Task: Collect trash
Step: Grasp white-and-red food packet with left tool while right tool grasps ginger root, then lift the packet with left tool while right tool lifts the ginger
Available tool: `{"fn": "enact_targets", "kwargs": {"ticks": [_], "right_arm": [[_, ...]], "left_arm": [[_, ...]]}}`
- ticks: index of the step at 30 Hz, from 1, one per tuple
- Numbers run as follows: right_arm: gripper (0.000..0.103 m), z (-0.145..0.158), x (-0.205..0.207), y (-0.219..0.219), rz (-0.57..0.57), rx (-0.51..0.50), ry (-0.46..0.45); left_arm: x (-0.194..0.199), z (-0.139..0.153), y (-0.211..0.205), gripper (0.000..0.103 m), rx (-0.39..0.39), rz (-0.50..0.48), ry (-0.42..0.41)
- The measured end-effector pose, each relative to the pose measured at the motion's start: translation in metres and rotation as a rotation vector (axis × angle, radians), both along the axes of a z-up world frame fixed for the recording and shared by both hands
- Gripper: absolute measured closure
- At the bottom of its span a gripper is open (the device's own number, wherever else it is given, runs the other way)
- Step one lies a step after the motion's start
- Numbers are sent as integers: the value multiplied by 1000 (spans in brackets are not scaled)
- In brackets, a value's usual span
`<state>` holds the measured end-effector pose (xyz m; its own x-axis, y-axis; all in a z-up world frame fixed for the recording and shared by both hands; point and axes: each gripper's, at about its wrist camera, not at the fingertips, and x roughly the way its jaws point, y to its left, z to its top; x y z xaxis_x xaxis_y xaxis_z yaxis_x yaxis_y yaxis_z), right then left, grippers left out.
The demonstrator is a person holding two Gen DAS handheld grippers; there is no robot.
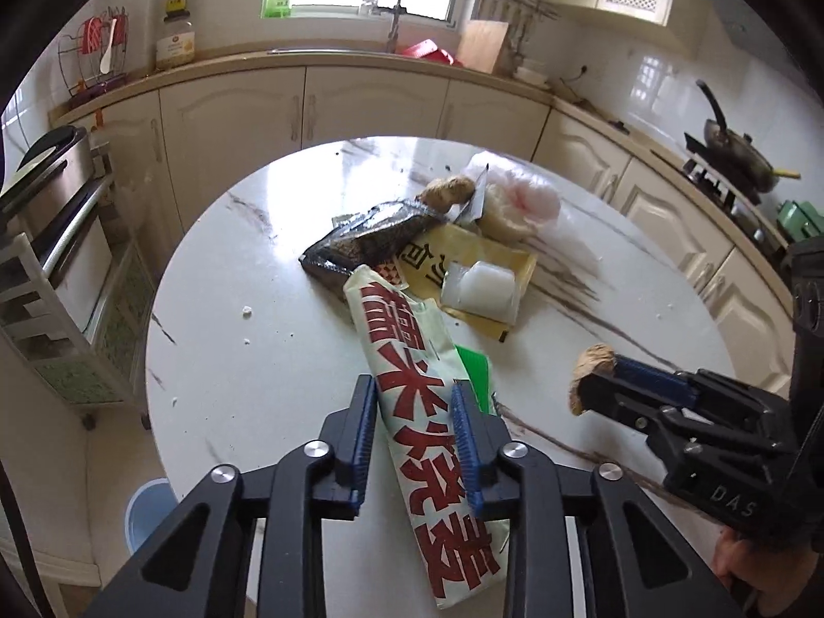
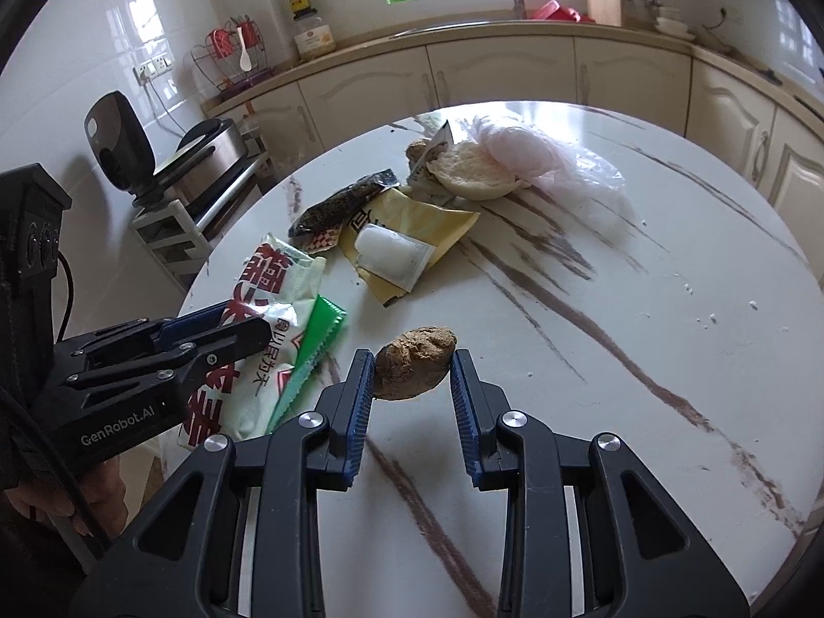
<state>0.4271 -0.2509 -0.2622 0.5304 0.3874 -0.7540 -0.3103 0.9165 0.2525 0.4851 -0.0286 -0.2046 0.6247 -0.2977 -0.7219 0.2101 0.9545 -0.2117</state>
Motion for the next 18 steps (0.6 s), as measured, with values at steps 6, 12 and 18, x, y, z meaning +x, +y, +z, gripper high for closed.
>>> {"fn": "enact_targets", "kwargs": {"ticks": [6,12,18], "right_arm": [[74,5,-8,14,29,22,-3],[74,-2,-15,21,31,13,14],[76,-13,-16,11,16,63,35]], "left_arm": [[-16,13,5,89,-83,-56,0],[-20,12,3,89,-105,-78,42],[-17,4,2,88,-166,-83,113]]}}
